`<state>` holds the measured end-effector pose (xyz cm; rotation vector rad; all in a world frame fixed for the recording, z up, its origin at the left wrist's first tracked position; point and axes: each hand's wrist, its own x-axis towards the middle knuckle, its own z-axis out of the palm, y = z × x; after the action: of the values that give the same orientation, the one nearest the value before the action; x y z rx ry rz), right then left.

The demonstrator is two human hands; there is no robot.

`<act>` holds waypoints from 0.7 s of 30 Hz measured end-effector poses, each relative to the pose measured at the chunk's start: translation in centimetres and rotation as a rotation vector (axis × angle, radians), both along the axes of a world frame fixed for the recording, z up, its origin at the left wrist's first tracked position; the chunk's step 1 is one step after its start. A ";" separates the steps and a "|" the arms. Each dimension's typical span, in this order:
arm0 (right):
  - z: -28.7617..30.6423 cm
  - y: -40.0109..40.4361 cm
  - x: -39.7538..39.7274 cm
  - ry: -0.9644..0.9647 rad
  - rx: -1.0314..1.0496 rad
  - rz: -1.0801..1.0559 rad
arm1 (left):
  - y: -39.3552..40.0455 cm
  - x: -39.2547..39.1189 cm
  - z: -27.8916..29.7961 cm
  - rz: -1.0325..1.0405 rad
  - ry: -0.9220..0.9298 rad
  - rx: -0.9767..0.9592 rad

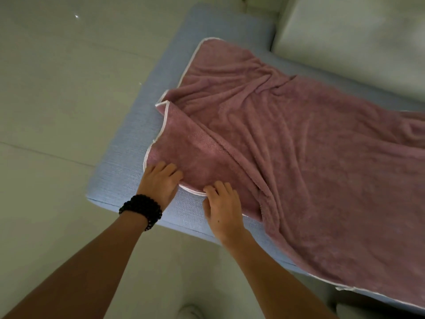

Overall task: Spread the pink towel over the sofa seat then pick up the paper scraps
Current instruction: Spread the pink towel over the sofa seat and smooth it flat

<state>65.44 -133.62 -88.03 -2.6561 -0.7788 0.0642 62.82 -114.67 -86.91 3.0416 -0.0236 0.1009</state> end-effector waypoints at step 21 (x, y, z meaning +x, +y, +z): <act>-0.7 7.1 -8.2 0.259 -0.044 0.282 | 6.6 -10.3 -0.3 0.185 0.426 0.039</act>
<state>57.23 -126.48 -88.69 -2.4897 -1.0637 0.4924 52.53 -108.10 -87.17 3.0264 0.2897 -0.5374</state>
